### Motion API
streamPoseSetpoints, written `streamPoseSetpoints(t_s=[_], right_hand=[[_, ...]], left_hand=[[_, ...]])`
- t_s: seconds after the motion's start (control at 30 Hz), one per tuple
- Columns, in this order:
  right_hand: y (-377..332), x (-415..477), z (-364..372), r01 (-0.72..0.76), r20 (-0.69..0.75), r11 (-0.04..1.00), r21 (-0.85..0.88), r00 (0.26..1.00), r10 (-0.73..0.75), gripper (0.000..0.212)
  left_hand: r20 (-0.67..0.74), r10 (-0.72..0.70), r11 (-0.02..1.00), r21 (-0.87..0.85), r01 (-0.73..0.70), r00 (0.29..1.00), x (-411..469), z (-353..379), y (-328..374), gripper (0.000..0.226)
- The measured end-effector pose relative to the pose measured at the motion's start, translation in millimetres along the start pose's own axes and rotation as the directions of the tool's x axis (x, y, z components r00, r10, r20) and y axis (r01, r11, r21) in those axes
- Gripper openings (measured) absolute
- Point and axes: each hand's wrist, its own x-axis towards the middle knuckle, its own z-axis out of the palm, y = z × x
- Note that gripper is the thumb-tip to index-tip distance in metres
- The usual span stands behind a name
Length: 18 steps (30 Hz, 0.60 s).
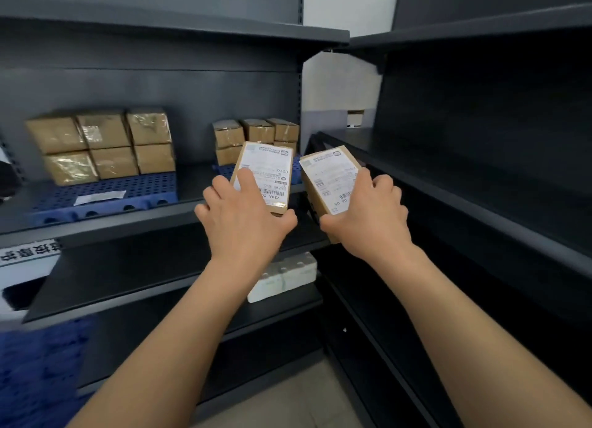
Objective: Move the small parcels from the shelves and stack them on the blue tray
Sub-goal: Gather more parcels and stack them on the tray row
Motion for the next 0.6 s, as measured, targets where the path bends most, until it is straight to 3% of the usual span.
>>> streamPoseSetpoints(t_s=[0.3, 0.6], right_hand=[[-38, 88, 39, 0.078, 0.004, 0.997, 0.008, 0.997, -0.078, 0.089], [-33, 197, 61, 0.21, -0.012, 0.977, 0.017, 0.978, -0.21, 0.083]], left_hand=[[-0.02, -0.09, 0.994, 0.06, 0.091, 0.996, 80, 28, -26, 0.082], [-0.11, -0.147, 0.978, 0.132, 0.161, 0.983, 160, 75, -1, 0.083]])
